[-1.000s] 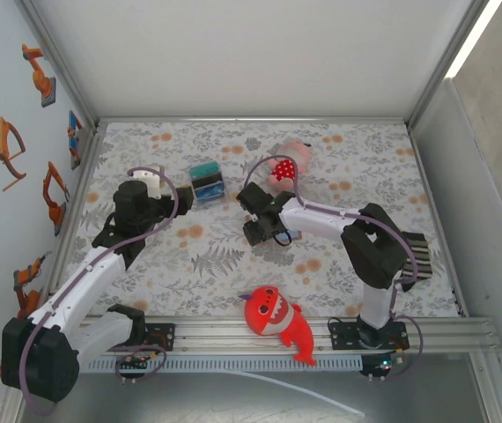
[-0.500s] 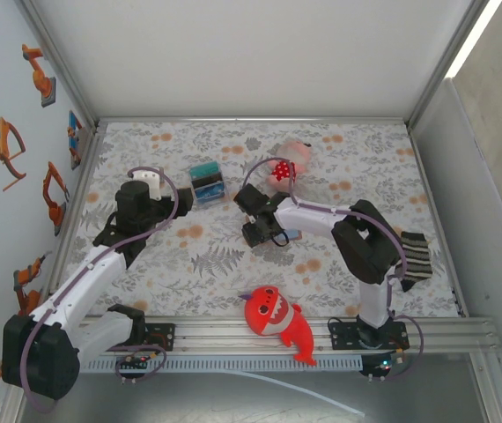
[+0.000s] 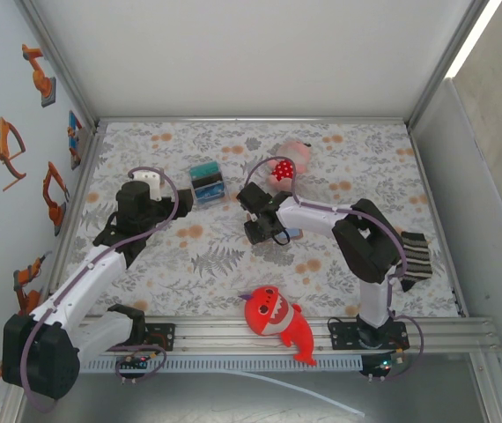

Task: Take the credit cards out of the card holder

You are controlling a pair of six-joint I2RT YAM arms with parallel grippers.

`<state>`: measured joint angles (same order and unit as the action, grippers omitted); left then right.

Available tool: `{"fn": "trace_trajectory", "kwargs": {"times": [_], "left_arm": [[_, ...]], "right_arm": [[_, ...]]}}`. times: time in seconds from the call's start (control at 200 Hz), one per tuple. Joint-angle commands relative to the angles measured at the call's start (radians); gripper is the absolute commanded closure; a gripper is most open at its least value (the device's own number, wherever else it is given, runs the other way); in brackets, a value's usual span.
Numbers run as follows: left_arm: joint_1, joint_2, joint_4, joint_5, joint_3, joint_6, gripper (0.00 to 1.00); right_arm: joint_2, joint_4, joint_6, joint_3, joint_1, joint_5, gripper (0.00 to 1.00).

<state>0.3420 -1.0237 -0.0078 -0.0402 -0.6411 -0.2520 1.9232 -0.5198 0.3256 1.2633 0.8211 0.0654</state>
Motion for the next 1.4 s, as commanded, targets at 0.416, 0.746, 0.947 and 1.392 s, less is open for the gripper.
{"fn": "trace_trajectory", "kwargs": {"times": [0.416,0.746,0.947,1.392], "left_arm": [[0.012,0.057,-0.024,0.015,-0.017,-0.007,0.03],[0.086,0.081,-0.041,-0.035,-0.049,0.013,0.03],[0.110,0.065,-0.035,-0.039,-0.072,0.017,0.03],[0.146,0.058,-0.045,-0.086,-0.093,0.033,0.03]], "right_arm": [[-0.027,0.050,-0.005,-0.041,-0.004,-0.116,0.85],[-0.123,0.061,0.001,-0.084,-0.003,-0.131,0.85],[-0.130,0.047,0.021,-0.078,-0.004,-0.081,0.82],[-0.163,0.008,0.061,-0.083,-0.005,0.034,0.72]]}}
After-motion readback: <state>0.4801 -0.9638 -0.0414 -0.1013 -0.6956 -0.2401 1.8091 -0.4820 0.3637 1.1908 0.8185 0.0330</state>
